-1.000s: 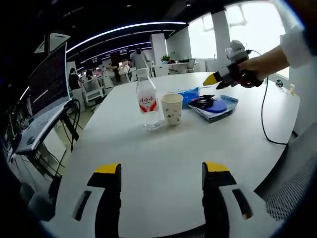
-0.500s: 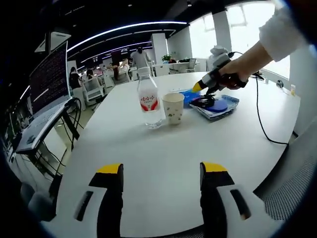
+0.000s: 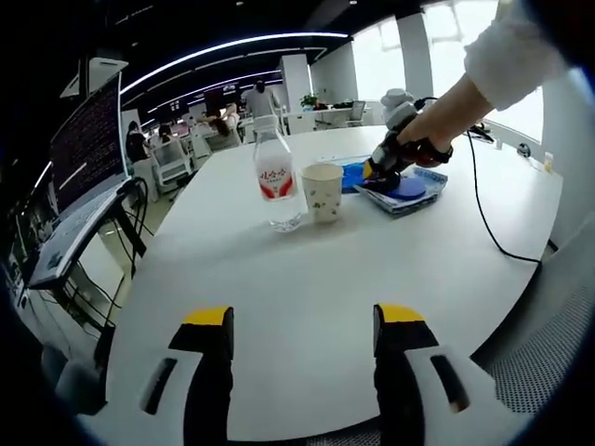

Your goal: Arrange the tabletop items into an orderly group along one side of the table until the central work area is clear of visible clutter.

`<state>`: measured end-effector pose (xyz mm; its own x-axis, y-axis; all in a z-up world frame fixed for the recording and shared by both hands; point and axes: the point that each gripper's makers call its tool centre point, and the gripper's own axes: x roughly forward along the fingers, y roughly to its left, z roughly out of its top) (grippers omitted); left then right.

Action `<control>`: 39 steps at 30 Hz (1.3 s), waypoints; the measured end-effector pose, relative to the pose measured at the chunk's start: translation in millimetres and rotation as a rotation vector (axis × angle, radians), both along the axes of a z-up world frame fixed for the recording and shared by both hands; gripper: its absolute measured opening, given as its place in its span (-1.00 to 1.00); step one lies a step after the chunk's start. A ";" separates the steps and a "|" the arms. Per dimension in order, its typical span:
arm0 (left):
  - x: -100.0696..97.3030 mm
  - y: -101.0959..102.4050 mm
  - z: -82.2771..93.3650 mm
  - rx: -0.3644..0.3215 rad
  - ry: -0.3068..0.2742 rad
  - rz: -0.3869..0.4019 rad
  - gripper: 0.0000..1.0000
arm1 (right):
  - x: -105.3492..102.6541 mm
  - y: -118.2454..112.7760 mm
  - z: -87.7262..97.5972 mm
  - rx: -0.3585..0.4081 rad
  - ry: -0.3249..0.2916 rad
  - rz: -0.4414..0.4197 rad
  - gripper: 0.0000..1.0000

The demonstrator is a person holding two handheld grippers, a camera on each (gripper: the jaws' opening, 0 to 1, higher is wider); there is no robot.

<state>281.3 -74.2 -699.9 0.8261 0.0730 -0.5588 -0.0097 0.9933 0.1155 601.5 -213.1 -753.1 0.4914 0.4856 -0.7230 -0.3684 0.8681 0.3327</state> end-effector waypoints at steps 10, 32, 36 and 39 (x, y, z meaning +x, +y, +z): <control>0.7 -3.1 -0.5 -0.030 0.010 -0.015 0.20 | -5.3 -13.9 14.6 0.136 0.034 -0.033 -1.00; 128.6 -127.6 93.8 -0.470 -0.135 -0.208 0.37 | -48.2 -107.8 88.1 0.447 -0.031 -0.046 -1.00; 148.2 -156.4 83.7 -0.542 -0.030 -0.239 0.42 | -62.4 -127.6 116.9 0.485 -0.090 0.005 -1.00; 160.4 -171.4 89.4 -0.654 -0.022 -0.232 0.53 | -71.4 -138.3 135.0 0.503 -0.129 0.028 -1.00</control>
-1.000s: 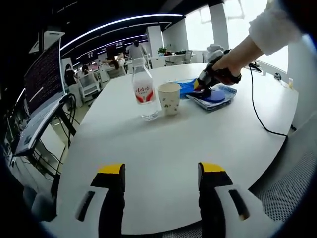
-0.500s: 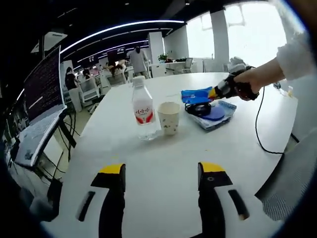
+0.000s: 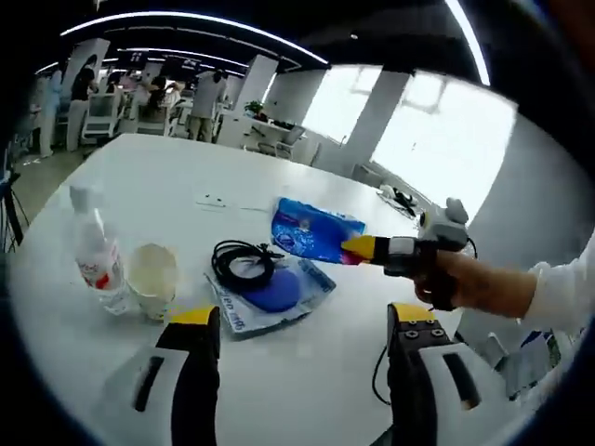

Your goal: Arrange the tabletop items into an orderly group along one side of the table until the central work area is clear of visible clutter.

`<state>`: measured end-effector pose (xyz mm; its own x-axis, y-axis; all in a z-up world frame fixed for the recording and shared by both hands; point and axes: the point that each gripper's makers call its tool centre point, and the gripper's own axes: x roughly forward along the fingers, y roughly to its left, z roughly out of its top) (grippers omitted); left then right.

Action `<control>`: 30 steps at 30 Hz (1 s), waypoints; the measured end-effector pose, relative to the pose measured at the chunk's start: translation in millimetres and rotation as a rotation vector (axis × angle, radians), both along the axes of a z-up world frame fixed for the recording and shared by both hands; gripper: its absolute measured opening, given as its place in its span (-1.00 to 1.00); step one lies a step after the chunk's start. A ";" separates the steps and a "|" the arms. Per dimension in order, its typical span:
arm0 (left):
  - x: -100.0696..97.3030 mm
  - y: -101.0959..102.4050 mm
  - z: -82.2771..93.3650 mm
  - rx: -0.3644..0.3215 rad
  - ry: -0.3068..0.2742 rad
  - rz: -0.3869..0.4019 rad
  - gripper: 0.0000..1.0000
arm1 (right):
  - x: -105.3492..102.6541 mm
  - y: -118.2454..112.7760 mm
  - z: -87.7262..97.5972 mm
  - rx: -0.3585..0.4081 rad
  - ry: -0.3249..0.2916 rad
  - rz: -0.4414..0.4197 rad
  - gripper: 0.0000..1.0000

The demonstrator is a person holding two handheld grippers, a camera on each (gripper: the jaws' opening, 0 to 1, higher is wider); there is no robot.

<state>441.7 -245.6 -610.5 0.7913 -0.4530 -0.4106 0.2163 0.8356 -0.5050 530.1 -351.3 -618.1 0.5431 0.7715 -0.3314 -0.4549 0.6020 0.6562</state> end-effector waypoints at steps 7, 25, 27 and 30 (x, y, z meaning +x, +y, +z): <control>34.4 -16.0 38.0 -0.115 -0.073 0.026 0.46 | -38.2 -8.8 43.7 0.035 -0.125 0.101 -1.00; 15.2 -51.0 27.8 -0.063 -0.047 -0.055 -1.00 | -68.6 -27.3 30.3 -0.017 -0.106 0.109 -1.00; 14.9 -55.0 25.1 -0.054 -0.048 -0.054 -1.00 | -68.7 -33.1 27.0 -0.027 -0.096 0.099 -1.00; 14.9 -68.3 20.7 -0.064 -0.040 -0.048 -1.00 | -66.3 -45.5 22.9 -0.072 -0.107 0.081 -1.00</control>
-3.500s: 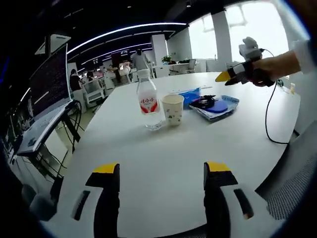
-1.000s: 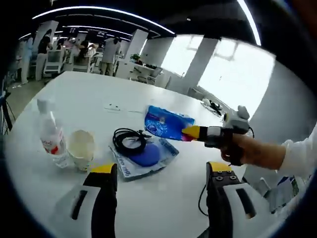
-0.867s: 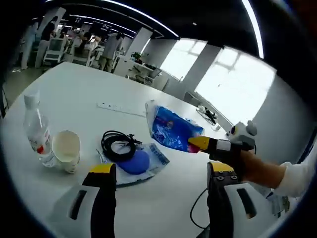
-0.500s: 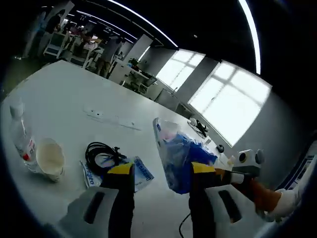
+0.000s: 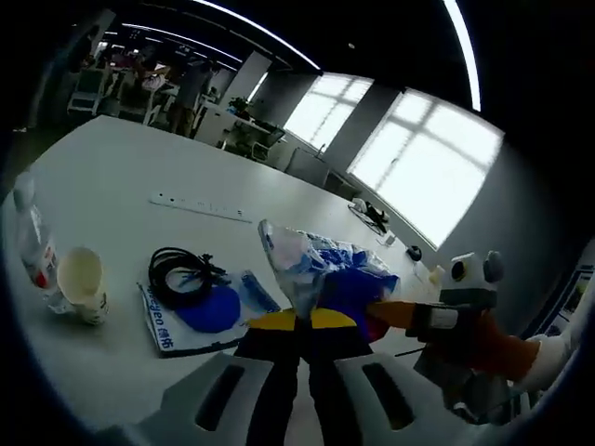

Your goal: Arrange the tabletop items into an orderly group along one side of the table until the central work area is clear of visible clutter.

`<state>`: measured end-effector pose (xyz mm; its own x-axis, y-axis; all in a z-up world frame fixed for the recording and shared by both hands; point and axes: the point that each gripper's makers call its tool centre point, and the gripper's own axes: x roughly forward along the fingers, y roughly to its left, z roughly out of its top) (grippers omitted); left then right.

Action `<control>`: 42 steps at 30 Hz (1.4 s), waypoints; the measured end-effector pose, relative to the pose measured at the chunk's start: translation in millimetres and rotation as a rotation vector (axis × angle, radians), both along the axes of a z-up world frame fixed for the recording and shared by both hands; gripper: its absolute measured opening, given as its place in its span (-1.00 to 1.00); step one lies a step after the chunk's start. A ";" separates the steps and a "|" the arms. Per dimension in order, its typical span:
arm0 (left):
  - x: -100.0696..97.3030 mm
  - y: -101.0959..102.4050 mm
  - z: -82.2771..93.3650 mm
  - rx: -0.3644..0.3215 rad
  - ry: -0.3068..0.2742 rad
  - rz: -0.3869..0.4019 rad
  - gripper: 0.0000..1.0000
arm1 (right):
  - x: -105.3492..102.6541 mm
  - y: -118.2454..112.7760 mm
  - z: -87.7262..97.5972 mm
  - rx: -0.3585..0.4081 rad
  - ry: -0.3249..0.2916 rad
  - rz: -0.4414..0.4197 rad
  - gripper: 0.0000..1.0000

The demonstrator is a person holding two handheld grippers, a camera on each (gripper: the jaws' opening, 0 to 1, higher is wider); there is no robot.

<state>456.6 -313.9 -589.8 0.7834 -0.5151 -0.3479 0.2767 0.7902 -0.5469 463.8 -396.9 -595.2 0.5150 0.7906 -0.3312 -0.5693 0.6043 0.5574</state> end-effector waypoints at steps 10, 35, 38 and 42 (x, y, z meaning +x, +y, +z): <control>11.9 -61.3 -20.0 0.042 0.037 -0.066 -1.00 | 21.2 -63.7 -12.8 -0.055 0.026 -0.105 -1.00; 99.5 -98.6 -102.4 0.235 0.256 -0.142 -0.81 | 112.2 -109.4 -76.4 -0.154 0.009 -0.063 -1.00; 110.0 -93.2 -118.4 0.230 0.300 -0.078 -0.78 | 119.5 -107.6 -93.3 -0.169 0.026 -0.038 -1.00; 120.0 -94.9 -129.0 0.211 0.325 -0.052 -0.89 | 128.5 -111.8 -111.6 -0.168 0.063 -0.048 -1.00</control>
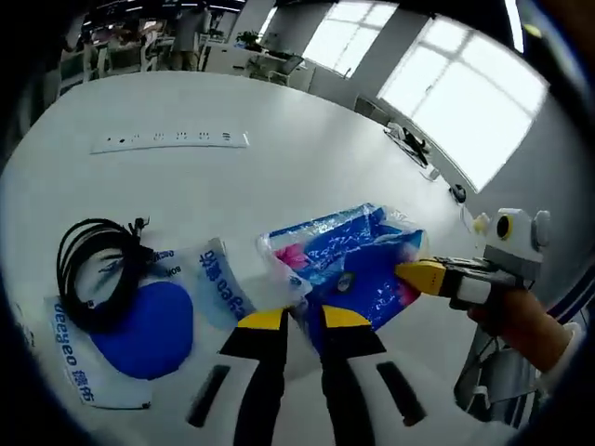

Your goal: Arrange the tabletop items into an orderly group along one side of the table until the central work area is clear of visible clutter.

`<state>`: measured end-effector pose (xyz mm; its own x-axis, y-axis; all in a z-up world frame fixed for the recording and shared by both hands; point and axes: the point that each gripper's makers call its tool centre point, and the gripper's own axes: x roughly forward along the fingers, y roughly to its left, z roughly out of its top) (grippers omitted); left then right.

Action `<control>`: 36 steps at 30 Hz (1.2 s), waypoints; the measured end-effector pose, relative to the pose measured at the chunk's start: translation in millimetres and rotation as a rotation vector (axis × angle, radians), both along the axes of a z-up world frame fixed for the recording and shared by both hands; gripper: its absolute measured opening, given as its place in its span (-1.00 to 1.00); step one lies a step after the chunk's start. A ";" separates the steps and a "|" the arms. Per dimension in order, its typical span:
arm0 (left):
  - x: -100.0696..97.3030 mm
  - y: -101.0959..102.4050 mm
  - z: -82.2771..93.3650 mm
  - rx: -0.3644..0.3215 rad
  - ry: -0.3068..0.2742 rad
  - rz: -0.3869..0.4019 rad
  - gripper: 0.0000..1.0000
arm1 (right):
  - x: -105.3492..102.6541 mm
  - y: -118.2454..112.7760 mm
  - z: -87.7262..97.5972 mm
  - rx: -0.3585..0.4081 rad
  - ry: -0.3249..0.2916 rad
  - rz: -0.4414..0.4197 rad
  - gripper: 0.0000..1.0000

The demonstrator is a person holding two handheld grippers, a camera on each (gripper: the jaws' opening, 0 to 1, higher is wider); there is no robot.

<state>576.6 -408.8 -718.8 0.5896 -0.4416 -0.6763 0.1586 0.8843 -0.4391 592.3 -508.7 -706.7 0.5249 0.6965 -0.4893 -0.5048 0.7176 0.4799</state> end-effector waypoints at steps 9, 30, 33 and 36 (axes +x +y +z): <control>11.7 -0.7 -17.1 0.050 -0.003 -0.010 -0.89 | 12.7 -2.4 -26.4 -0.010 0.019 -0.022 -1.00; 6.3 16.8 -4.8 0.156 -0.067 -0.059 -0.83 | 17.4 14.6 -48.1 -0.084 -0.011 -0.018 -1.00; 3.1 20.9 4.4 0.163 -0.098 -0.059 -0.70 | 15.9 16.6 -51.9 -0.094 -0.009 -0.020 -0.99; -0.9 14.6 24.6 0.028 -0.133 -0.009 -0.60 | 16.9 14.4 -53.7 -0.145 -0.049 -0.016 -0.91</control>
<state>575.7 -394.1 -694.2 0.6705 -0.4294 -0.6050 0.2219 0.8942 -0.3888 609.2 -494.4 -760.4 0.5616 0.6115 -0.5574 -0.5128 0.7859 0.3455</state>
